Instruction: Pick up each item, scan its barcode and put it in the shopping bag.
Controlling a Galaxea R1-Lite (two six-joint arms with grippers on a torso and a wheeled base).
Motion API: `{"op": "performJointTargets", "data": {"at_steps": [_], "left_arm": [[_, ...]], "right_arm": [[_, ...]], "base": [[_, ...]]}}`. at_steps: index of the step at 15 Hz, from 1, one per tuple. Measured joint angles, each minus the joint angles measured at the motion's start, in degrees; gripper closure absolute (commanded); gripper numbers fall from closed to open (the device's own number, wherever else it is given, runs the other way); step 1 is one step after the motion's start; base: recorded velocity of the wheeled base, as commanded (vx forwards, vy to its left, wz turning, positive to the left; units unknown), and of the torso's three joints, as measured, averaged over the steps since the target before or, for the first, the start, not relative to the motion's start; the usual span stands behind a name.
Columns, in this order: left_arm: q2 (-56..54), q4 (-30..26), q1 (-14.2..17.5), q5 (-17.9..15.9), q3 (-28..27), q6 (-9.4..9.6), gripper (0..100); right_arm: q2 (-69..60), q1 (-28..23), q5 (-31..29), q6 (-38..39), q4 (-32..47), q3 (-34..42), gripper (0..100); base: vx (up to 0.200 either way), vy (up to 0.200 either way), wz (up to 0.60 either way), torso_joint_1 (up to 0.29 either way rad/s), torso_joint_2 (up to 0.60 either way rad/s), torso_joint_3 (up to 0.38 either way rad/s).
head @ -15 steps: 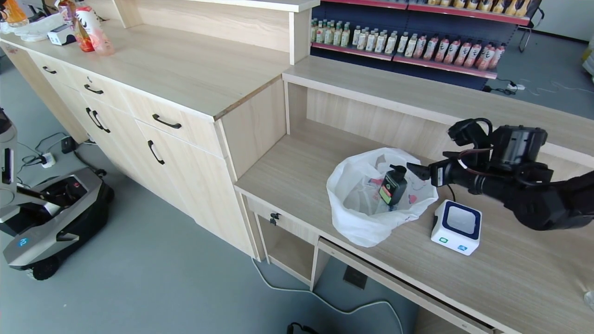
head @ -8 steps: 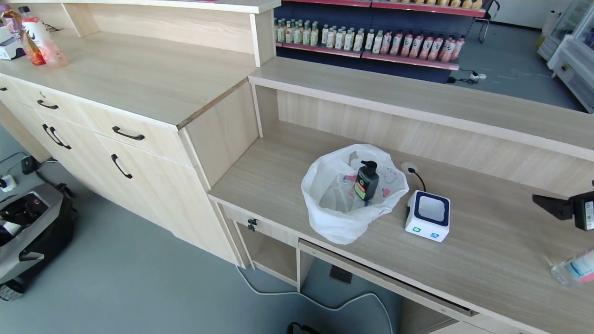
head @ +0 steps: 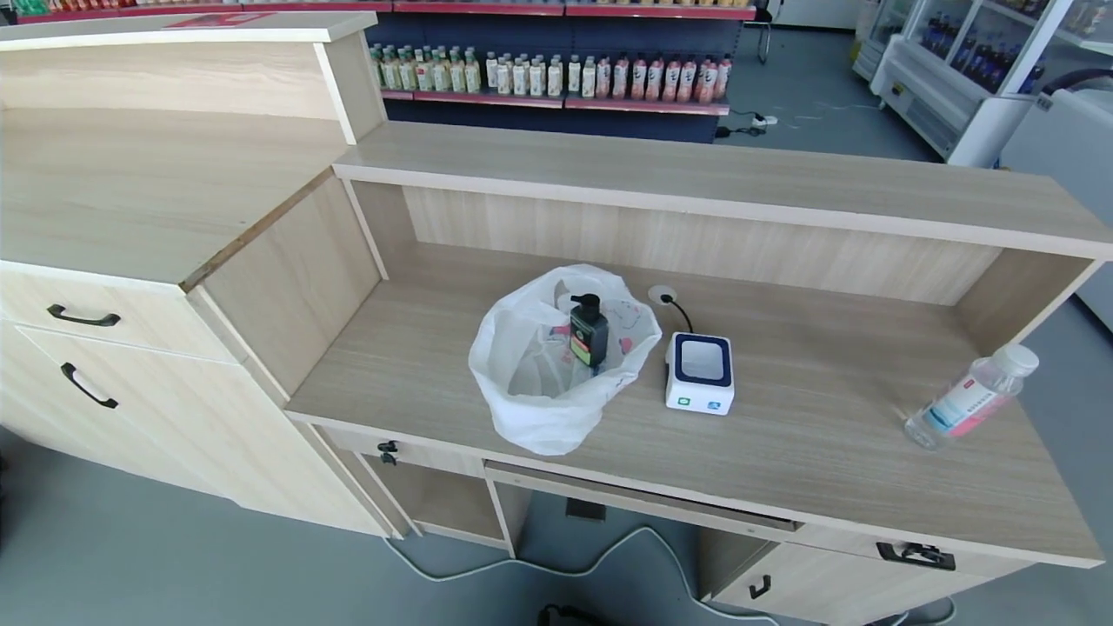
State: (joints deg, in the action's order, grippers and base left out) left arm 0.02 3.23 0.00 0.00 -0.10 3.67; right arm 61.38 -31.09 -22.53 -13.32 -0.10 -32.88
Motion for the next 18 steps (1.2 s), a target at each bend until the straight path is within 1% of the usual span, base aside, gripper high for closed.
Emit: {"op": "performJointTargets", "data": {"at_steps": [1, 2, 3, 4, 5, 6, 9, 10, 14, 16, 18], "left_arm": [[0.0, 0.0, 0.0, 0.0, 0.0, 0.02, 0], [0.0, 0.0, 0.0, 0.0, 0.0, 0.02, 0], [0.0, 0.0, 0.0, 0.0, 0.0, 0.0, 0], [0.0, 0.0, 0.0, 0.0, 0.0, 0.0, 0], [0.0, 0.0, 0.0, 0.0, 0.0, 0.0, 0], [0.0, 0.0, 0.0, 0.0, 0.0, 0.02, 0], [0.0, 0.0, 0.0, 0.0, 0.0, 0.02, 0], [0.0, 0.0, 0.0, 0.0, 0.0, 0.0, 0], [0.0, 0.0, 0.0, 0.0, 0.0, 0.02, 0], [0.0, 0.0, 0.0, 0.0, 0.0, 0.02, 0], [0.0, 0.0, 0.0, 0.0, 0.0, 0.02, 0]], "right_arm": [[2.4, 0.2, 0.3, 2.0, -4.0, 0.0, 0], [5.4, 0.9, 2.0, 3.8, -9.3, -0.1, 0], [8.6, 1.7, 5.9, 4.7, -14.4, -0.1, 0], [11.8, 2.3, 11.6, 4.2, -19.0, -0.2, 0], [15.1, 2.7, 16.6, 1.9, -22.8, -0.3, 0], [17.6, 2.9, 18.7, -0.2, -24.6, -0.3, 0], [23.8, 0.9, 19.1, -4.5, -26.8, 0.1, 0], [25.0, 0.2, 19.1, -4.8, -26.9, 0.2, 0], [28.0, -0.3, 19.9, -4.3, -27.8, 0.7, 0], [28.6, -0.3, 22.7, -2.8, -30.4, 1.3, 0], [28.5, -0.3, 23.9, -2.3, -34.2, 2.9, 0]], "base": [[0.0, 0.0, 0.0, 0.0, 0.0, 0.0], [0.0, 0.0, 0.0, 0.0, 0.0, 0.0], [0.0, 0.0, 0.0, 0.0, 0.0, 0.0], [0.0, 0.0, 0.0, 0.0, 0.0, 0.0], [0.0, 0.0, 0.0, 0.0, 0.0, 0.0], [0.0, 0.0, 0.0, 0.0, 0.0, 0.0], [0.0, 0.0, 0.0, 0.0, 0.0, 0.0], [0.0, 0.0, 0.0, 0.0, 0.0, 0.0], [0.0, 0.0, 0.0, 0.0, 0.0, 0.0], [0.0, 0.0, 0.0, 0.0, 0.0, 0.0], [0.0, 0.0, 0.0, 0.0, 0.0, 0.0]]}}
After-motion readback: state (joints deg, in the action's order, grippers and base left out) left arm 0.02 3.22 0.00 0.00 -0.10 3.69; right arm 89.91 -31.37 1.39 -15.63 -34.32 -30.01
